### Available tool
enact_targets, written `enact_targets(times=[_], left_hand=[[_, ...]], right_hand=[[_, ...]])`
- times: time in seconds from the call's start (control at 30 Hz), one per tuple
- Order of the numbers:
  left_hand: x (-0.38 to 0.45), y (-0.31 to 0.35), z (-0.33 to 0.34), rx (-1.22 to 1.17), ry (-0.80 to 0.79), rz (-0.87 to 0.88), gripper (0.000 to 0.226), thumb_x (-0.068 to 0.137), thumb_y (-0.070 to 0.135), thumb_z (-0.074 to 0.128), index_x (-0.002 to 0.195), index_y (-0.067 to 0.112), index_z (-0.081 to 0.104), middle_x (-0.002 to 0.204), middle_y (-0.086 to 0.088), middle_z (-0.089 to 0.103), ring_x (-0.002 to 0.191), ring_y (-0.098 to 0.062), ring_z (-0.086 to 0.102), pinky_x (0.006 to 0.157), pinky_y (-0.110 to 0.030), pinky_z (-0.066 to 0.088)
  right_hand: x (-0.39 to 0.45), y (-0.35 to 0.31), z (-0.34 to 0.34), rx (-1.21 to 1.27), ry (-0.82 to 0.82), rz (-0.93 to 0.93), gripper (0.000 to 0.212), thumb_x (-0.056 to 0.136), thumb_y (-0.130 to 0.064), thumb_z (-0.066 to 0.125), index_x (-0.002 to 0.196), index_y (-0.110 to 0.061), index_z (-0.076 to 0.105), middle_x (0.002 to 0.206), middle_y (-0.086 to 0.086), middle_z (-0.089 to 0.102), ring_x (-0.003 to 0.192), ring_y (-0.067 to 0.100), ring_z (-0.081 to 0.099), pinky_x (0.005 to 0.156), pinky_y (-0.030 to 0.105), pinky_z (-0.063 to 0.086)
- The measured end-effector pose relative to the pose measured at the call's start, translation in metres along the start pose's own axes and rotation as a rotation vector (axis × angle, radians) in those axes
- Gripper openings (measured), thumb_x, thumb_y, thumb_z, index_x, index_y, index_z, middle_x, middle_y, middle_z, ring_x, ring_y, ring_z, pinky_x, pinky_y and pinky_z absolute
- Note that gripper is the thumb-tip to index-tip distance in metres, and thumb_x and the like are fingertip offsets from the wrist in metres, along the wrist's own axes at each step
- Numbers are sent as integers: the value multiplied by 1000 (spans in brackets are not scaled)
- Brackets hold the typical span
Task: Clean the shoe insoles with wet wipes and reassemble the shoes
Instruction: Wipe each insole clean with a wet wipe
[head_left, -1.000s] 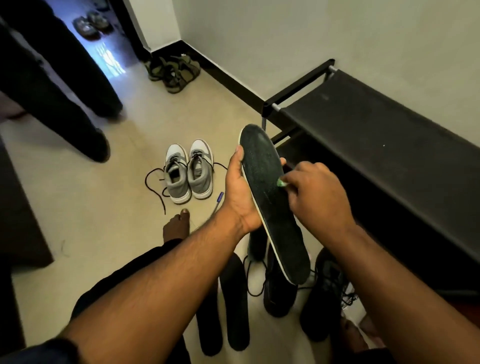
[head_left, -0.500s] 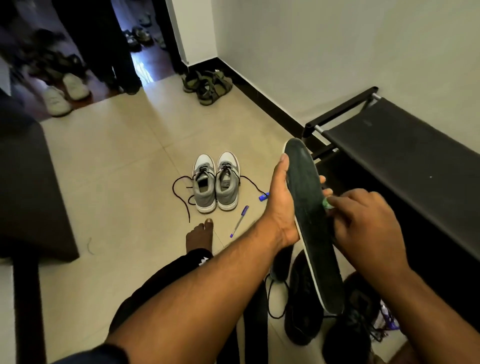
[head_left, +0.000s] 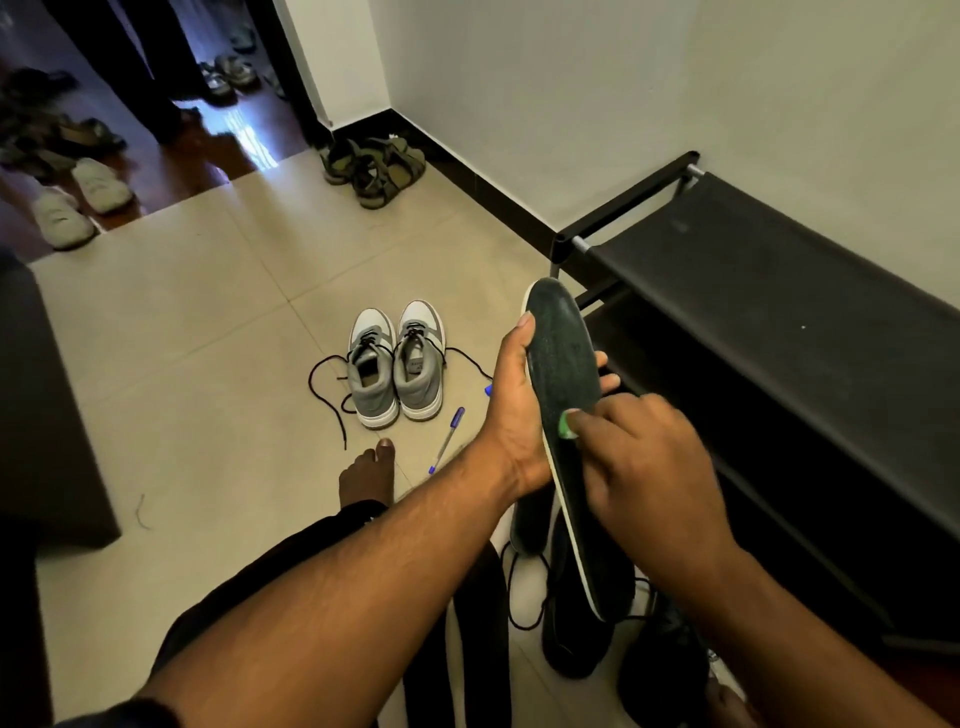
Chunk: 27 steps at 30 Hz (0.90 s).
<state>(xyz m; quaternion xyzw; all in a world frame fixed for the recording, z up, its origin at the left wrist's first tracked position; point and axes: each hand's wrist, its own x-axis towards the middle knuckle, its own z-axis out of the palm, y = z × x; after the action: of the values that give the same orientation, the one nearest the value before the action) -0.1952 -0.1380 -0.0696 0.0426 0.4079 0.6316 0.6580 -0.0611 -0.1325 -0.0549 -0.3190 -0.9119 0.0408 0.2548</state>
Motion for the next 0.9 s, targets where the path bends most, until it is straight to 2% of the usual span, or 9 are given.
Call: enact_targets(times=[0.07,0.13,0.23,0.37,0.47,0.63,0.7,0.77,0.9], left_hand=[[0,-2,2,-6,6,-9,83,84,73,46,119,1,67,102,-14,69,96,-27,66,95,-40,51],[-1,-4,5,-9,-26,-61,83,83,75,45,114,2,69,103,-15,67,96,-26,63,95,-39,49],[-1,-9,8,3,-67,-95,94,80,77,47,131,-2,59,116,-20,59,108,-30,56,106,-45,42],[5,-8,12,-36,-57,-68,82,82,74,44,111,1,68,105,-15,67,97,-26,64,94,-38,51],[7,-11,15,-24,-60,-93,81,84,74,45,114,3,68,110,-14,65,101,-25,62,95,-38,49],[7,-21,18,-31,-110,-168,75,86,71,46,112,5,70,110,-13,64,103,-26,60,111,-44,35],[7,-20,18,-47,-120,-172,72,87,69,46,107,5,72,106,-12,65,100,-25,62,105,-41,42],[6,-19,20,-47,-123,-167,69,89,67,42,96,8,77,98,-11,70,90,-23,68,89,-37,51],[1,-22,23,-41,-153,-223,66,89,66,42,98,10,76,96,-12,70,88,-26,66,86,-40,49]], right_hand=[[0,0,5,-31,-14,-7,21,79,-11,61,97,-8,72,85,6,63,69,24,54,58,33,41],[0,13,8,-96,-39,73,19,73,-5,71,93,-8,72,83,7,63,67,26,54,57,35,44],[2,30,4,-138,-60,205,16,76,-4,71,90,-10,73,80,4,62,68,24,53,58,35,45],[3,17,-1,-32,-13,94,21,78,-6,67,98,-9,72,85,5,63,72,25,55,61,38,48],[3,20,-1,-61,-22,95,21,77,-6,67,97,-8,72,83,6,63,70,24,55,60,36,46],[9,51,-4,-124,-57,291,13,86,-10,64,96,-13,74,79,1,59,71,20,50,61,37,46],[10,45,-8,-74,-24,234,16,83,-8,67,97,-12,73,81,2,60,72,20,51,61,38,47],[9,35,-9,-65,-26,177,20,77,-4,71,96,-10,73,81,4,61,70,22,53,60,38,48],[11,52,-3,-119,-52,242,17,79,-5,69,95,-11,73,82,3,61,73,22,54,62,37,48]])
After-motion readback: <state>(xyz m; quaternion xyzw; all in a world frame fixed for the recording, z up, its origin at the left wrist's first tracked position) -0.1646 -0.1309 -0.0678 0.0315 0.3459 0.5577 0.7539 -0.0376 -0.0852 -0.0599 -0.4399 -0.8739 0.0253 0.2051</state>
